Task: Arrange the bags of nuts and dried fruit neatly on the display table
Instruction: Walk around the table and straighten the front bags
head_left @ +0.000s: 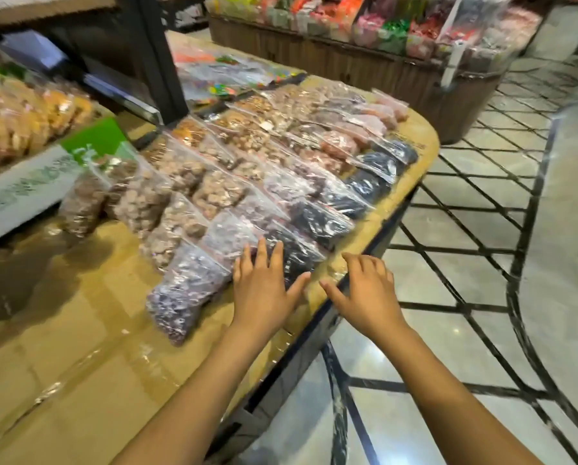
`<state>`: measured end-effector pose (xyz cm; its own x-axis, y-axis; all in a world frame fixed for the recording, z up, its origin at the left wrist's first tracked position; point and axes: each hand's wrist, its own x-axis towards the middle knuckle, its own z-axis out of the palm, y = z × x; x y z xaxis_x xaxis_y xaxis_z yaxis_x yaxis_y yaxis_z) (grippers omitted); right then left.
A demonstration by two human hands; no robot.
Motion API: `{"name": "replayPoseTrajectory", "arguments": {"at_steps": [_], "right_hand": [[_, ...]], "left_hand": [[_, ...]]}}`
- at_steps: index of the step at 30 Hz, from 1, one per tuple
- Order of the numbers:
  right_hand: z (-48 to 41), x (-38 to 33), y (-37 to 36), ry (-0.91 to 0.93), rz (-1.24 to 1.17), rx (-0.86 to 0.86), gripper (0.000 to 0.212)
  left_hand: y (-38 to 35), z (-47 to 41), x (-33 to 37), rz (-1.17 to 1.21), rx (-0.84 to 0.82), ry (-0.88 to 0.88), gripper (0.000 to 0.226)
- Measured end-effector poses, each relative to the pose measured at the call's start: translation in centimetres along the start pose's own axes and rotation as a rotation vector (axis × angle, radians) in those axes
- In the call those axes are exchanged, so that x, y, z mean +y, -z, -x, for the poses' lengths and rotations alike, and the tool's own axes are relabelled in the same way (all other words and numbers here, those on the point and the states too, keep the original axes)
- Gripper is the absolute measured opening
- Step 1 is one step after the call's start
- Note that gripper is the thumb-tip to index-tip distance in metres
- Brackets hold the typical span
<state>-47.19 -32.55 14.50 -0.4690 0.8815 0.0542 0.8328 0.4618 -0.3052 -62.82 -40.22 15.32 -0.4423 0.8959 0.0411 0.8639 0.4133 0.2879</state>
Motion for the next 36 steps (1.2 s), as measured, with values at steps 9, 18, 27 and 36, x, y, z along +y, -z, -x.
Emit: {"name": "replayPoseTrajectory", "arguments": {"at_steps": [9, 18, 27, 36], "right_hand": [[8.6, 15.0, 1.9, -0.264, -0.093, -0.001, 0.063], [11.1, 21.3, 0.9, -0.454, -0.157, -0.033, 0.067], [1.0, 24.6, 0.6, -0.389, -0.182, -0.051, 0.063], [-17.2, 27.6, 1.6, -0.262, -0.200, -0.095, 0.063]], "left_hand": [[-7.4, 4.2, 14.6, -0.044, -0.148, -0.286, 0.077], [-11.4, 2.9, 18.5, -0.117, -0.193, -0.345, 0.076], [-13.8, -5.7, 20.4, -0.078, -0.179, -0.275, 0.079], [-13.4, -23.3, 22.4, -0.054, -0.059, -0.189, 0.091]]}}
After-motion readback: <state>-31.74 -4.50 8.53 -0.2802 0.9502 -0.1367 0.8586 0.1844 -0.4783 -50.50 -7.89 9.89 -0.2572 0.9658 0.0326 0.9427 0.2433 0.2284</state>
